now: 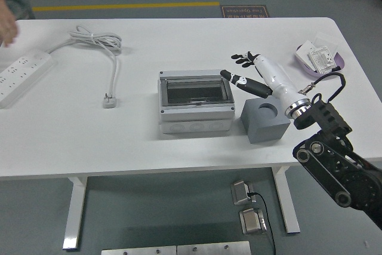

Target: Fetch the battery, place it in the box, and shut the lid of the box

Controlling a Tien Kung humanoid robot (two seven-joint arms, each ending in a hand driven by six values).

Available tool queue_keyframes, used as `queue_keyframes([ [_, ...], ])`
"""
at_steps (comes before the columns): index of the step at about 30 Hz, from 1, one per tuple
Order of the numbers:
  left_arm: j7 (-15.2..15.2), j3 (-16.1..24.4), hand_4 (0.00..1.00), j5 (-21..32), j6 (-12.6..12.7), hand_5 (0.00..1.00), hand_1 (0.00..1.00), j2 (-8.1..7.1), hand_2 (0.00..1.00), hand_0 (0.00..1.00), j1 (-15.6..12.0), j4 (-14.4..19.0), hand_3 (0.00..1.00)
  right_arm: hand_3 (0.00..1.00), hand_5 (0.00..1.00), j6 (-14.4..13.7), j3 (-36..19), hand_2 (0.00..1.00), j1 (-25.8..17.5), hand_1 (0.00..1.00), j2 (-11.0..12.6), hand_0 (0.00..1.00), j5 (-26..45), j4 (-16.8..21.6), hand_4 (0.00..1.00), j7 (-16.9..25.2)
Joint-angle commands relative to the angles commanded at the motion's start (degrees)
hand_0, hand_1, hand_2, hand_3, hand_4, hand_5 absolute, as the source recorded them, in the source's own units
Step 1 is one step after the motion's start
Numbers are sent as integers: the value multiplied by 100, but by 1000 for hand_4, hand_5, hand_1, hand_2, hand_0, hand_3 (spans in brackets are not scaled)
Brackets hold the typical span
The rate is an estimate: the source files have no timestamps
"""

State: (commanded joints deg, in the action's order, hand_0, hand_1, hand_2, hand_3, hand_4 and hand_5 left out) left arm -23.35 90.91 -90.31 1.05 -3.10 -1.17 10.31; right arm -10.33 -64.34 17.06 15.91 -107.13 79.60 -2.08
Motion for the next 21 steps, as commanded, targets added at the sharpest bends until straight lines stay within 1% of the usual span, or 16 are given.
queue_keyframes([
  [4, 10, -25, 893, 73, 14, 589, 696, -5, 725, 701, -24, 0, 797, 787, 985, -29, -679, 708, -490, 685, -143, 806, 46, 222, 998, 69],
  [5, 14, -39, 892, 101, 18, 589, 696, -6, 725, 701, -33, 0, 797, 783, 977, -93, -877, 704, -623, 679, -203, 773, -85, 326, 998, 60],
  [6, 18, -54, 892, 129, 22, 589, 696, -5, 725, 701, -42, 0, 797, 783, 977, -179, -1065, 704, -736, 679, -256, 773, -217, 428, 998, 53],
  [8, 15, -87, 892, 188, 30, 589, 696, 3, 725, 701, -71, 0, 797, 783, 977, -431, -1477, 704, -984, 679, -352, 773, -530, 682, 998, 106],
  [10, 10, -125, 892, 249, 37, 589, 696, 8, 725, 701, -100, 0, 797, 783, 977, -707, -1890, 704, -1160, 679, -385, 773, -865, 943, 998, 175],
  [12, 4, -151, 892, 288, 42, 589, 694, 8, 725, 701, -120, 0, 797, 788, 970, -948, -2207, 704, -1220, 683, -368, 782, -1127, 1157, 998, 290],
  [14, -4, -175, 892, 328, 49, 589, 694, -1, 725, 701, -136, 0, 797, 788, 970, -1245, -2530, 704, -1221, 683, -327, 782, -1301, 1351, 998, 524],
  [16, -11, -181, 892, 341, 53, 589, 694, -12, 725, 701, -139, 0, 797, 788, 970, -1486, -2756, 704, -1209, 683, -318, 782, -1109, 1391, 998, 751],
  [17, -13, -180, 893, 349, 56, 589, 695, -17, 725, 701, -135, 0, 797, 770, 940, -1620, -2857, 688, -1208, 675, -336, 772, -906, 1364, 998, 913],
  [19, -14, -175, 893, 352, 57, 589, 695, -23, 725, 701, -124, 0, 797, 770, 940, -1824, -2915, 688, -1225, 675, -393, 772, -480, 1267, 998, 1239],
  [21, -14, -162, 893, 343, 55, 589, 695, -25, 725, 701, -108, 0, 797, 770, 940, -1805, -2823, 688, -1265, 675, -454, 772, 1, 1148, 998, 1603],
])
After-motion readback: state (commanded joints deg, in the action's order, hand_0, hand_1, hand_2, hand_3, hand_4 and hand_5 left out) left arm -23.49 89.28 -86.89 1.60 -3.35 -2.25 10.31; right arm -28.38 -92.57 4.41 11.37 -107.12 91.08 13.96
